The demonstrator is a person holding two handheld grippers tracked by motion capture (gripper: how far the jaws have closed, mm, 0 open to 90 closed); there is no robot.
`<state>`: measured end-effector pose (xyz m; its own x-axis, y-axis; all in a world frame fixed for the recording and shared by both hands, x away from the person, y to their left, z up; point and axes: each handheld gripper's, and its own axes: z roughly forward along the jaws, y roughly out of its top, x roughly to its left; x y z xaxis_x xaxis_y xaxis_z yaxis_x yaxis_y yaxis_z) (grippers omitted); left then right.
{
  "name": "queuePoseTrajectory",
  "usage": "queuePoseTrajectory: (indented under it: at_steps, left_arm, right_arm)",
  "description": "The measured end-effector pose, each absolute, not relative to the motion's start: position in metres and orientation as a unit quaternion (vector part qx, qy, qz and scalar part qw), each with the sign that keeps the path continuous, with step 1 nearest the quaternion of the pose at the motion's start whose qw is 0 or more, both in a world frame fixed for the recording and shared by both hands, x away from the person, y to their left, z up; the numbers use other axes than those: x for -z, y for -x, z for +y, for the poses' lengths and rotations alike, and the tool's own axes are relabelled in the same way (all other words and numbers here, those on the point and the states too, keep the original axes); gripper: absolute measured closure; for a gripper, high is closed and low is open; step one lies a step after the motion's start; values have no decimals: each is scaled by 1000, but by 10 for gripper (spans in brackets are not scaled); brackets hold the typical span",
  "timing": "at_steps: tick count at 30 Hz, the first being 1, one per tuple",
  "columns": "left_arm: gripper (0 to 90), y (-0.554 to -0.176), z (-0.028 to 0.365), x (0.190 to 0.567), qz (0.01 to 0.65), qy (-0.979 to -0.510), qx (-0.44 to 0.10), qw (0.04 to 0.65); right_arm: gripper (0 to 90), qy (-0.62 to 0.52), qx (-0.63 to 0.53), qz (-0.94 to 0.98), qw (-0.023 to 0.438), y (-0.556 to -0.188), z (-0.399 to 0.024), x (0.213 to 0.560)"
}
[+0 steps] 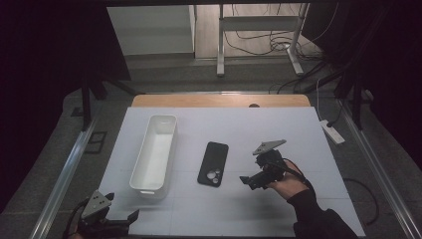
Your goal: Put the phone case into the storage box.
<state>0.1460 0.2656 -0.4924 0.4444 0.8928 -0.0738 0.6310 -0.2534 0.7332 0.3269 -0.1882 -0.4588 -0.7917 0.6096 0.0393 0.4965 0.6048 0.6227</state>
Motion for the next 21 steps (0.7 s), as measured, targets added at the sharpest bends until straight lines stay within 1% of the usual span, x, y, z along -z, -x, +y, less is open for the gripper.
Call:
queuePoseTrajectory:
  at_steps: [21]
  left_arm:
    - [3,-146,265,493,493,-771,-181,360]
  right_arm:
    - [0,-306,-322,892,82,-343,-172,460]
